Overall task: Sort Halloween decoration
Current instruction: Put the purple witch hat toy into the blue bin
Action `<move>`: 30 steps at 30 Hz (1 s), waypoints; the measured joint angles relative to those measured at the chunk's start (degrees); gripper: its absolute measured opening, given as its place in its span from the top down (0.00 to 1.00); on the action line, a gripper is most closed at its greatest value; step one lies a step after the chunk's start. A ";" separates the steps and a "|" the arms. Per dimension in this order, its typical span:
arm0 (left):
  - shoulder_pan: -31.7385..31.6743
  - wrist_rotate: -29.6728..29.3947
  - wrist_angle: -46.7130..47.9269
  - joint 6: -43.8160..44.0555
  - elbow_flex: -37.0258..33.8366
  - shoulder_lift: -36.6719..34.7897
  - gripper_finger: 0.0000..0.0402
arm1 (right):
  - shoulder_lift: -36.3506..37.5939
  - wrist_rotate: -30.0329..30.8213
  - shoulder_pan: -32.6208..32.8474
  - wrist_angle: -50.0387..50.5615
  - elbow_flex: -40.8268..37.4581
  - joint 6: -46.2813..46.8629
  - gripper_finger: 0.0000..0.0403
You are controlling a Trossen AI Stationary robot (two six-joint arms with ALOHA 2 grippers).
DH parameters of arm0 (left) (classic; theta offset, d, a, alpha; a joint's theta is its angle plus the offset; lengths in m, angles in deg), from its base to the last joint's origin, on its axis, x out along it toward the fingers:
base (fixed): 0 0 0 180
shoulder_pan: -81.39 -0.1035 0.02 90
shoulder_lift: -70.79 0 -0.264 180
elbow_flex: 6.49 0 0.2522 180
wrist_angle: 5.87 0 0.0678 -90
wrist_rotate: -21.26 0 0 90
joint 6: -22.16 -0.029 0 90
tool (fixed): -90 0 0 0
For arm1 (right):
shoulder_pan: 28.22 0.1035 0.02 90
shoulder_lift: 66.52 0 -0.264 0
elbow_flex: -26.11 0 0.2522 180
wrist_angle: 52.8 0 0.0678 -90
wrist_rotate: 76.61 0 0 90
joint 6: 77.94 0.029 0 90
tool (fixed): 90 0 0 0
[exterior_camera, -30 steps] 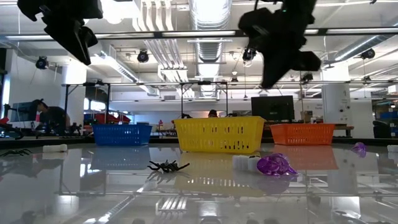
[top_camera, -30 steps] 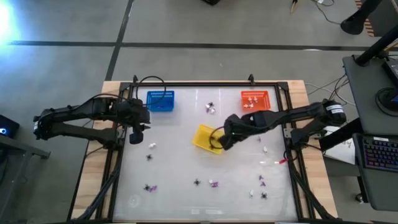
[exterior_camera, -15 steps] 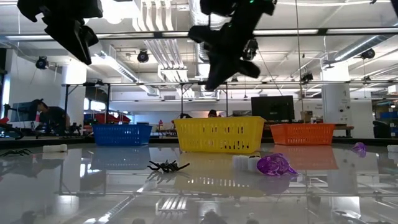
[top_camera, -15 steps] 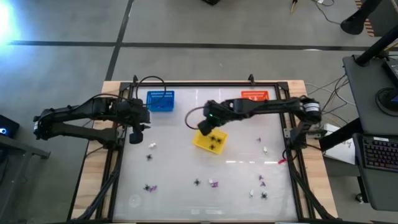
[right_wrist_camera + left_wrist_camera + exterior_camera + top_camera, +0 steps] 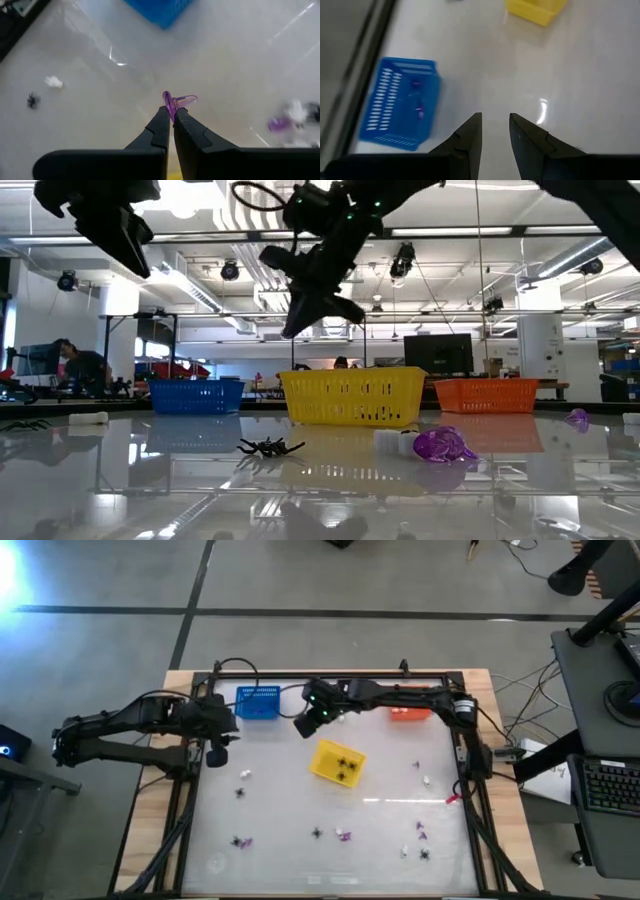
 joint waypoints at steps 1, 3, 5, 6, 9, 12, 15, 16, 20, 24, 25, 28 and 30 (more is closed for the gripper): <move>0.00 -1.17 -0.08 0.01 0.00 -0.18 0.80 | -0.98 -0.13 -0.36 0.07 1.31 -0.41 0.97; 0.00 -2.69 -0.48 0.04 0.00 -0.46 0.80 | -3.07 -0.35 -0.88 0.04 4.20 -1.50 0.97; 0.00 -3.31 -0.54 0.28 0.00 -0.67 0.80 | -5.21 -1.64 -1.34 0.10 7.35 -3.00 0.97; 0.00 -3.34 -0.74 0.46 0.00 -0.76 0.80 | -6.34 -2.60 -1.55 0.06 8.87 -3.51 0.97; 0.00 -3.34 -0.69 1.53 0.00 -1.12 0.80 | -9.37 -4.85 -2.20 0.15 13.04 -4.69 0.97; 0.00 -3.32 -0.48 2.22 -0.09 -1.79 0.80 | -11.64 -6.28 -2.92 0.27 16.25 -5.57 0.97; 0.00 -3.32 -0.50 2.96 -0.09 -2.42 0.80 | -13.60 -6.47 -3.66 0.31 19.14 -6.06 0.97; 0.00 -3.39 -0.50 3.03 -0.10 -2.58 0.80 | -14.18 -6.75 -3.96 0.24 19.96 -6.22 0.97; 0.00 -4.05 -0.52 3.78 -0.11 -2.88 0.80 | -17.06 -8.03 -5.00 0.02 23.78 -6.57 0.97; 0.00 -4.08 -0.52 5.04 -0.13 -2.83 0.80 | -20.25 -9.34 -5.75 -0.25 27.88 -6.60 0.97; 0.00 -4.08 -0.52 5.15 -0.13 -2.83 0.80 | -20.96 -9.35 -5.86 -0.33 28.75 -6.62 0.97; 0.00 -4.16 -0.54 5.64 -0.13 -2.86 0.80 | -22.17 -9.56 -6.16 -1.12 29.80 -6.60 0.97; 0.00 -4.37 -0.55 6.07 -0.13 -2.86 0.80 | -22.23 -9.89 -6.40 -2.13 29.45 -6.45 0.97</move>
